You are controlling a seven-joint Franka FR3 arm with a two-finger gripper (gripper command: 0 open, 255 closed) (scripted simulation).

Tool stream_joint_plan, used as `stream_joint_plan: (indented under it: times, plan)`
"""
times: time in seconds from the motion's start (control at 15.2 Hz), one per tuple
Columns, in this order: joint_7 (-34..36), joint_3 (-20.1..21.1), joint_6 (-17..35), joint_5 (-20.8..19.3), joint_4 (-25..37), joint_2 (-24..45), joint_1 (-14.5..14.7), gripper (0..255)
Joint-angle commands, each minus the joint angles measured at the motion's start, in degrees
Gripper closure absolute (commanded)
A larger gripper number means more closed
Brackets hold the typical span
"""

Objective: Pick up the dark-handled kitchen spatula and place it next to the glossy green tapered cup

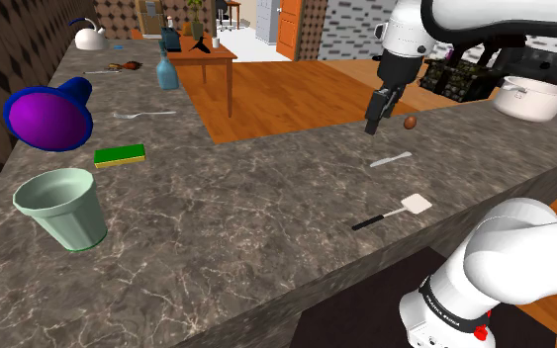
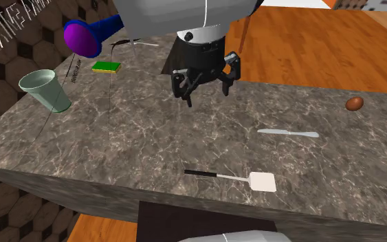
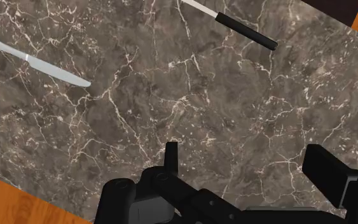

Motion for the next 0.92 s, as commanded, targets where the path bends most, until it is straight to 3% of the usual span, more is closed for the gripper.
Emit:
stream_joint_plan:
  times: [0.0, 0.46, 0.86]
  plan:
    - [0.0, 0.0, 0.0, 0.0, 0.0, 0.0, 0.0, 0]
    - [-23.5, -12.5, 6.0, -2.6, -18.9, -17.4, 5.3, 0]
    - [-45.9, -28.0, 7.4, -10.3, -29.6, -28.3, 5.2, 0]
